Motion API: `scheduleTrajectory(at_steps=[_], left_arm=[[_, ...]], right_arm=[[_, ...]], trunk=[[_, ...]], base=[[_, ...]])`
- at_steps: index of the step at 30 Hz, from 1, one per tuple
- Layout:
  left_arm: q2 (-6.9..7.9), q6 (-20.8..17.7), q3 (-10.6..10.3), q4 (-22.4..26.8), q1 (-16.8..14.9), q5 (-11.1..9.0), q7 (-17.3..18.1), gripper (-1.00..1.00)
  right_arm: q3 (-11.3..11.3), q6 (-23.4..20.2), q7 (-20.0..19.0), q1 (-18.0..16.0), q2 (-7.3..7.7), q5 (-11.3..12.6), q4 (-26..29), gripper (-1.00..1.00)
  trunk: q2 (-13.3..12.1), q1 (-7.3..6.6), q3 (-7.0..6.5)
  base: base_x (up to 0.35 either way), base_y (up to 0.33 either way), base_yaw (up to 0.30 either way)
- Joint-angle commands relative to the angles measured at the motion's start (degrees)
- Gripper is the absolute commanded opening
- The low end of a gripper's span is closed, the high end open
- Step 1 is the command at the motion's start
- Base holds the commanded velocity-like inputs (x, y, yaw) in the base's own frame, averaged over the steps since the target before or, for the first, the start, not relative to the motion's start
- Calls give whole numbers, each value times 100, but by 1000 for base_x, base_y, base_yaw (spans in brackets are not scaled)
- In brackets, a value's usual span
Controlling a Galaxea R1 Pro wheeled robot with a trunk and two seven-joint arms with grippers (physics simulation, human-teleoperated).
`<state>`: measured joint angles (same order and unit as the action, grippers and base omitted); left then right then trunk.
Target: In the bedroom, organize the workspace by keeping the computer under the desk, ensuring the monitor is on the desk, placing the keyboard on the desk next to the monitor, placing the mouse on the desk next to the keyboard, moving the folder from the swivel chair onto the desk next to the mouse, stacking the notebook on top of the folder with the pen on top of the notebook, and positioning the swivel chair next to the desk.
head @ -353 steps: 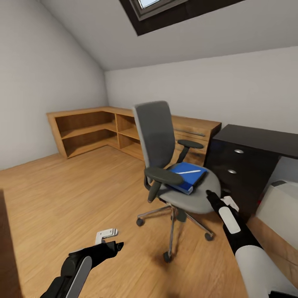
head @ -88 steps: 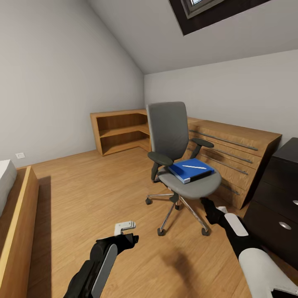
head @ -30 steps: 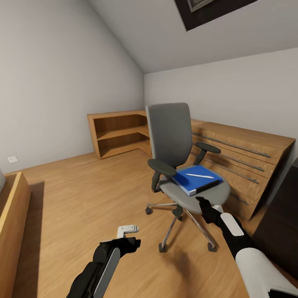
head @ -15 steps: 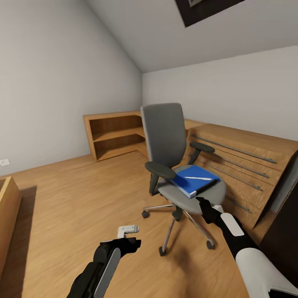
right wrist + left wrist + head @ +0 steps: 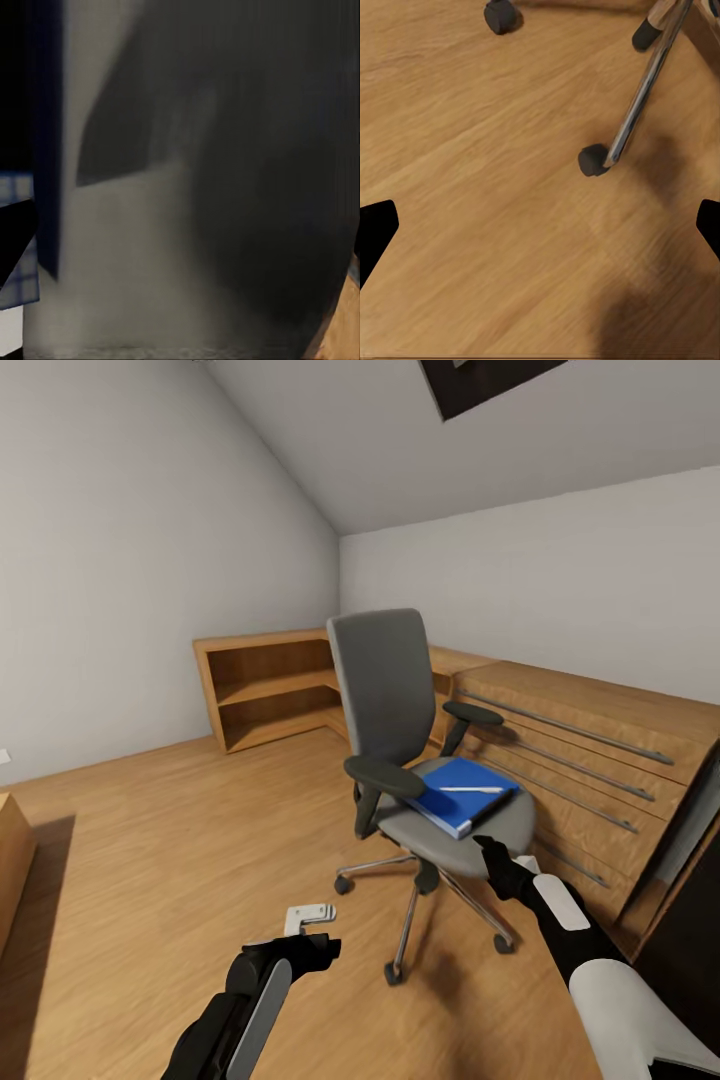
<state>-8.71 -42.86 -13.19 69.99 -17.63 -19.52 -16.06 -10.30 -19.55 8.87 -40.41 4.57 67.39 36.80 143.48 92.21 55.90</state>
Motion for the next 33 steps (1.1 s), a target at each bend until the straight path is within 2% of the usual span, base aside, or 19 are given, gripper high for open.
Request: scheduleTrajectory(at_steps=[1, 14, 33], left_arm=[[1, -18, -7, 6, -3, -60, -53, 100], [1, -20, 0, 6, -3, -60, -54, 100], [1, -20, 1, 6, -3, -60, -99, 100]], right_arm=[[-11, -23, 45, -2, 0, 55, 12, 100], [-12, -8, 45, -2, -1, 55, 12, 100], [19, 4, 43, -2, -64, 71, -30, 100]], trunk=[[3, -3, 6], [3, -3, 6], [3, -3, -31]], base=[[-178, -2, 0], [-247, -41, 0], [-11, -1, 63]])
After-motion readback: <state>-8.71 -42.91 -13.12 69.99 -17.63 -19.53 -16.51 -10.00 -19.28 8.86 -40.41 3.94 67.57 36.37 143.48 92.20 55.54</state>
